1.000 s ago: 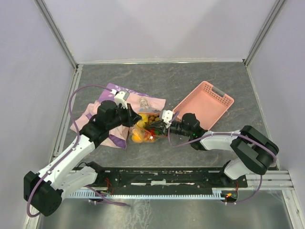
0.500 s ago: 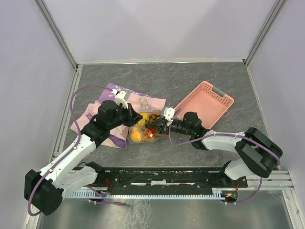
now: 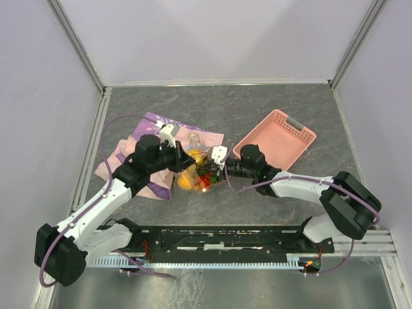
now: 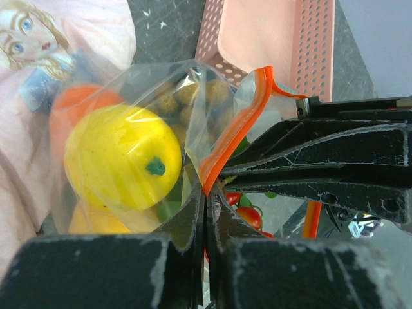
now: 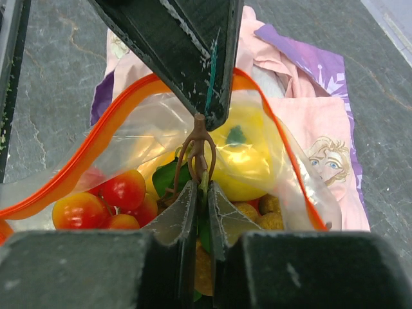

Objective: Open the zip-top bag and remove the fake food
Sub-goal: Pick up the fake fruit from the zipper food storage bag.

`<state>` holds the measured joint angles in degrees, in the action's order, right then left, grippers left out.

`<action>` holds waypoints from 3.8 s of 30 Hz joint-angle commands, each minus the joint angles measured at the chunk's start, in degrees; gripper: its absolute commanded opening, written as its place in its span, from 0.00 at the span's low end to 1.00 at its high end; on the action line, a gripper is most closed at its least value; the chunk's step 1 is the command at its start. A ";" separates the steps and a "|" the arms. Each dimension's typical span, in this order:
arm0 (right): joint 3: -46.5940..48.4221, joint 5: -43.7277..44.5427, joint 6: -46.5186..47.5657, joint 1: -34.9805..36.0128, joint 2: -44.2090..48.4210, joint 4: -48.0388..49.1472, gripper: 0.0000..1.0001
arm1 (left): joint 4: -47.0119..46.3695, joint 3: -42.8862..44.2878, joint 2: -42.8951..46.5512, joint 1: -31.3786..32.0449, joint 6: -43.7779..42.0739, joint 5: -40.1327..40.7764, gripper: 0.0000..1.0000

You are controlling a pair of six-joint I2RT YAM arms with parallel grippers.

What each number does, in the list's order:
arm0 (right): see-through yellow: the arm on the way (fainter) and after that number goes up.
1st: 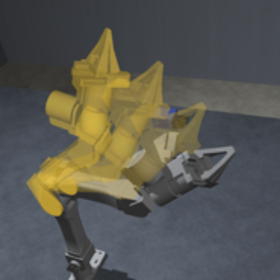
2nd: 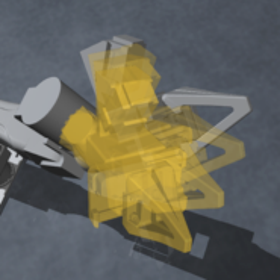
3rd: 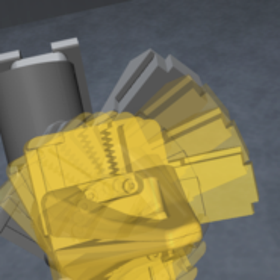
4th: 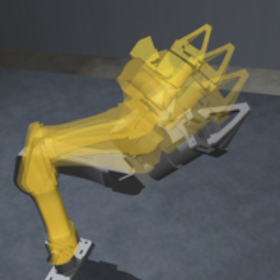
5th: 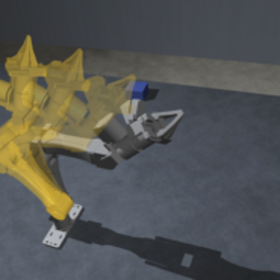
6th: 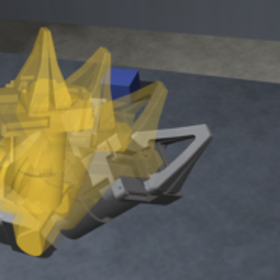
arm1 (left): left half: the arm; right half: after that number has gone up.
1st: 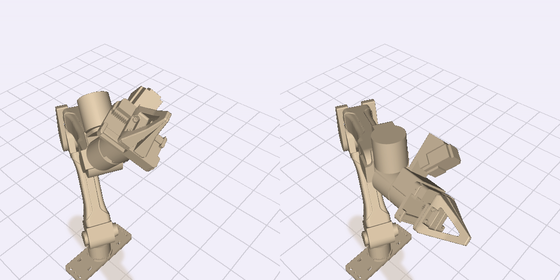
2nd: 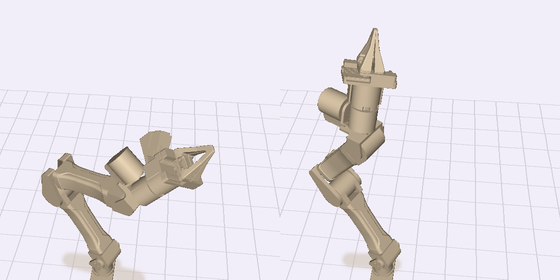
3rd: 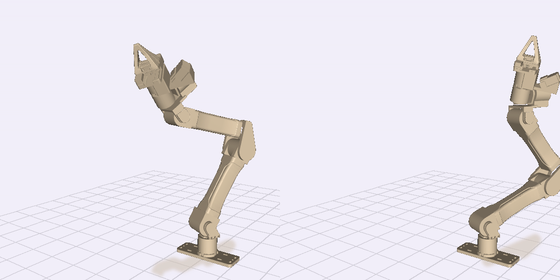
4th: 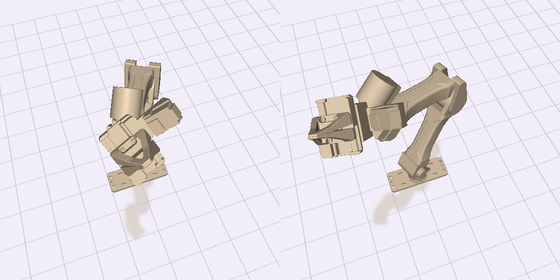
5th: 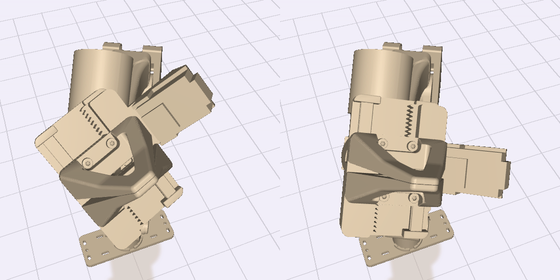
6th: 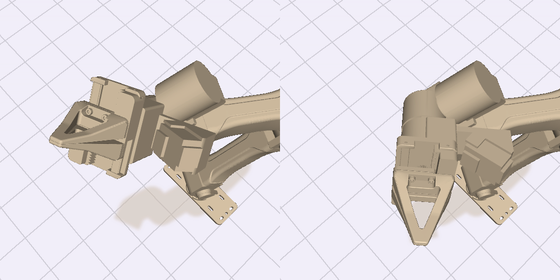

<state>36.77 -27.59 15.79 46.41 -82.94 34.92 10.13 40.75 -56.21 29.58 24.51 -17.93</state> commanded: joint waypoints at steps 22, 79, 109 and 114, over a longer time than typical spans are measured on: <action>2.54 -0.25 -6.77 0.79 -2.49 4.79 0.57 | -4.72 -2.20 -3.88 -0.30 -0.55 -5.20 0.03; 5.56 2.79 -4.03 -0.73 6.16 0.29 0.02 | -0.40 3.93 -0.01 -0.31 0.11 -6.49 0.03; 16.35 0.14 -2.98 -2.63 1.05 -25.09 0.25 | -5.50 3.81 -2.87 -0.25 2.08 -8.78 0.03; 13.83 -2.02 -1.43 -2.58 5.33 -25.80 0.60 | -5.81 2.40 -2.86 -0.26 1.66 -8.93 0.03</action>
<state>50.26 -27.88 12.10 43.88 -81.80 10.33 8.12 43.62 -59.44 29.34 24.60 -24.56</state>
